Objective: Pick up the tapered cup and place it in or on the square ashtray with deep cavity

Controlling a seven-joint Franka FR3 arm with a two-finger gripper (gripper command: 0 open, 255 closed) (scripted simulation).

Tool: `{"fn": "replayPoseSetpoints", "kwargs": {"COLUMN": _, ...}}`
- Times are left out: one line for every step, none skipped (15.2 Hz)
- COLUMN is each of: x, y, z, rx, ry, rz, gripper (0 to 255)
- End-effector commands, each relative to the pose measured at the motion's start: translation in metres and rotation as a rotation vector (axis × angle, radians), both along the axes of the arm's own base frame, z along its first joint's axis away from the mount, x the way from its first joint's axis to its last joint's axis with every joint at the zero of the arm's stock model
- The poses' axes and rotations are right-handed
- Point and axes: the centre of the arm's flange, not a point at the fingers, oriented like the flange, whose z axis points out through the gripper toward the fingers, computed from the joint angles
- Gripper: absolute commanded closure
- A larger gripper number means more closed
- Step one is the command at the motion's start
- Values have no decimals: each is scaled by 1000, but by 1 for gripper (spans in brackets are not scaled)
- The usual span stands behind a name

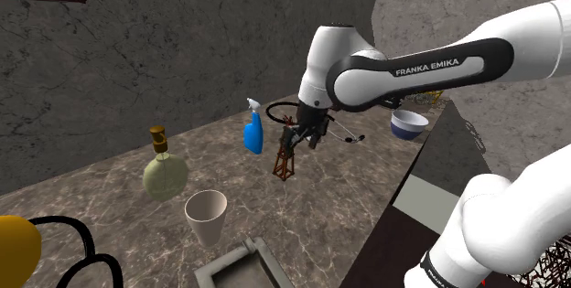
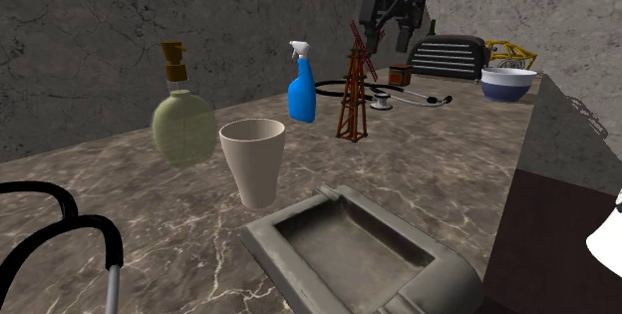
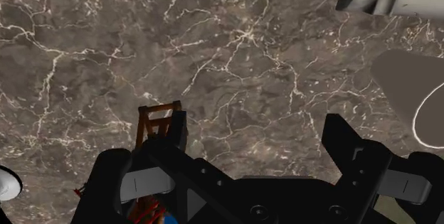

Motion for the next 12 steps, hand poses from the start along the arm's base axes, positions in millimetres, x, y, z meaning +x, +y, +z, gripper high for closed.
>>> {"fn": "replayPoseSetpoints", "kwargs": {"x": 11, "y": 20, "z": -13, "rx": 13, "ry": 2, "rz": 2, "gripper": 0}}
{"fn": "replayPoseSetpoints", "kwargs": {"x": 16, "y": 30, "z": -19, "rx": 18, "ry": 2, "rz": 3, "gripper": 0}}
{"fn": "replayPoseSetpoints", "kwargs": {"x": 20, "y": 40, "z": -25, "rx": 24, "ry": 3, "rz": 4, "gripper": 0}}
{"fn": "replayPoseSetpoints", "kwargs": {"x": 25, "y": 50, "z": -31, "rx": 30, "ry": 3, "rz": 5, "gripper": 0}}
{"fn": "replayPoseSetpoints", "kwargs": {"x": 29, "y": 61, "z": -36, "rx": 35, "ry": 4, "rz": 7, "gripper": 0}}
{"fn": "replayPoseSetpoints", "kwargs": {"x": 33, "y": 71, "z": -42, "rx": 41, "ry": 5, "rz": 8, "gripper": 0}}
{"fn": "replayPoseSetpoints", "kwargs": {"x": 38, "y": 81, "z": -48, "rx": 47, "ry": 5, "rz": 9, "gripper": 0}}
{"fn": "replayPoseSetpoints", "kwargs": {"x": 42, "y": 91, "z": -53, "rx": 52, "ry": 6, "rz": 10, "gripper": 0}}
{"fn": "replayPoseSetpoints", "kwargs": {"x": 46, "y": 102, "z": -59, "rx": 58, "ry": 6, "rz": 12, "gripper": 0}}
{"fn": "replayPoseSetpoints", "kwargs": {"x": 51, "y": 112, "z": -65, "rx": 63, "ry": 7, "rz": 13, "gripper": 0}}
{"fn": "replayPoseSetpoints", "kwargs": {"x": 55, "y": 122, "z": -70, "rx": 69, "ry": 8, "rz": 14, "gripper": 0}}
{"fn": "replayPoseSetpoints", "kwargs": {"x": 59, "y": 133, "z": -75, "rx": 75, "ry": 8, "rz": 15, "gripper": 0}}
